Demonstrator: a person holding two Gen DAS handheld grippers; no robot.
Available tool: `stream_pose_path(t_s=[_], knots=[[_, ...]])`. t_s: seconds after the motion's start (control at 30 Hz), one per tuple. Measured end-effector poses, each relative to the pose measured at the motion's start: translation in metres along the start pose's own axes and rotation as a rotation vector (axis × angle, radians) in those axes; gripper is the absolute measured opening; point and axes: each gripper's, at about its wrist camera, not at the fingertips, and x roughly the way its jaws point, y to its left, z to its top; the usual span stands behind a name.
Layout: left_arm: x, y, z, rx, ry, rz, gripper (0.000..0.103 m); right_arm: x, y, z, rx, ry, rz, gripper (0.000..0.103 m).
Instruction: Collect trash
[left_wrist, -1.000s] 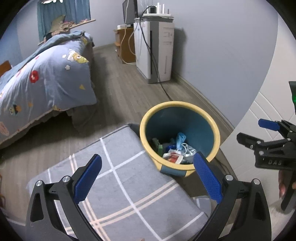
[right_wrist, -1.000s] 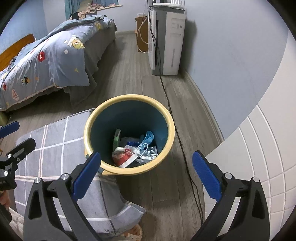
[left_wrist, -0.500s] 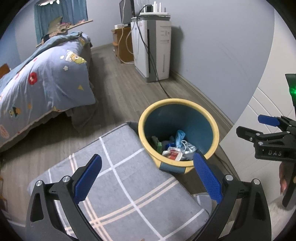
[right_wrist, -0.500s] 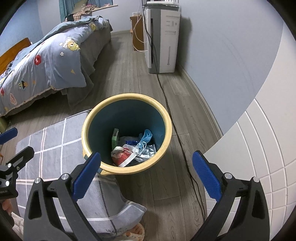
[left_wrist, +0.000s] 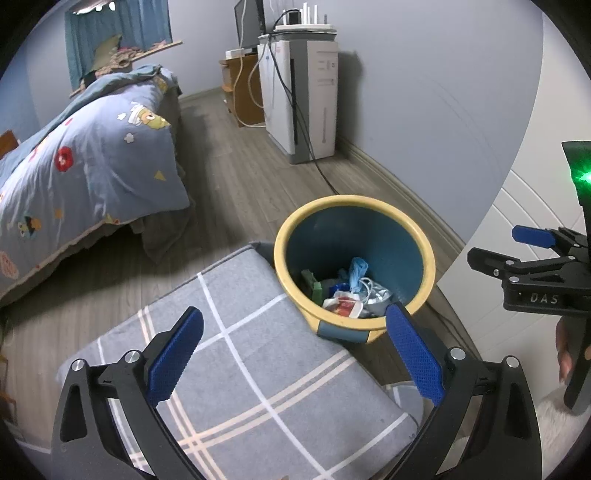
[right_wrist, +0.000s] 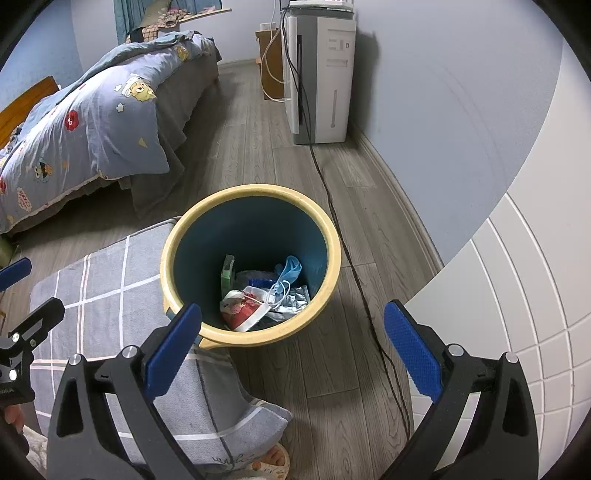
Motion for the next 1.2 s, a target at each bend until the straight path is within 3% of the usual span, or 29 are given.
stream_pose_path(t_s=[1.2], knots=[[0.0009, -0.0017, -0.0002, 0.003, -0.001, 0.0, 0.098, 0.0003, 0.0003, 0.0004, 0.012, 0.013, -0.008, 0.097]])
